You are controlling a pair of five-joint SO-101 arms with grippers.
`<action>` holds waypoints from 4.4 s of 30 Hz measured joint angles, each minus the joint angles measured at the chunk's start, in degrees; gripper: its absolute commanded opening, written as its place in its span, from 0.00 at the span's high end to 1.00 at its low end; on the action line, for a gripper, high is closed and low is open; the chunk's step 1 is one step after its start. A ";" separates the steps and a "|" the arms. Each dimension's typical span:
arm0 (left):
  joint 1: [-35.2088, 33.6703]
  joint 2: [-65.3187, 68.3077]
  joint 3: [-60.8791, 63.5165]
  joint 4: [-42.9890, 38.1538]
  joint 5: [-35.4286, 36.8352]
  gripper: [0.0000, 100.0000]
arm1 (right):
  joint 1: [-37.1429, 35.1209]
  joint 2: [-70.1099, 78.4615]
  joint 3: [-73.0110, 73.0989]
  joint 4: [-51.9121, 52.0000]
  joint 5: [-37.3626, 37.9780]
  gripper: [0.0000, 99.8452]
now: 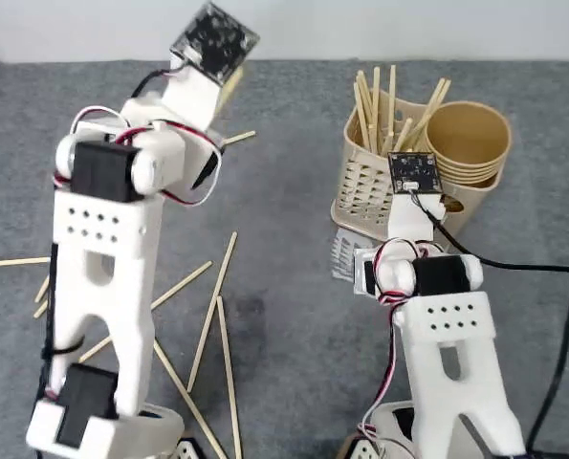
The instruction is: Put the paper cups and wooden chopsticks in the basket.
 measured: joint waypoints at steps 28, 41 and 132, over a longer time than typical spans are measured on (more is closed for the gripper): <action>16.44 3.43 6.42 -57.49 28.66 0.99 | 0.09 1.05 15.47 -18.55 4.31 0.99; 18.73 8.53 12.92 -56.88 28.66 0.81 | 0.09 1.05 15.47 -18.55 4.48 0.99; -44.04 45.80 9.05 -1.32 -54.95 0.99 | 0.09 1.14 19.96 -27.34 4.48 0.99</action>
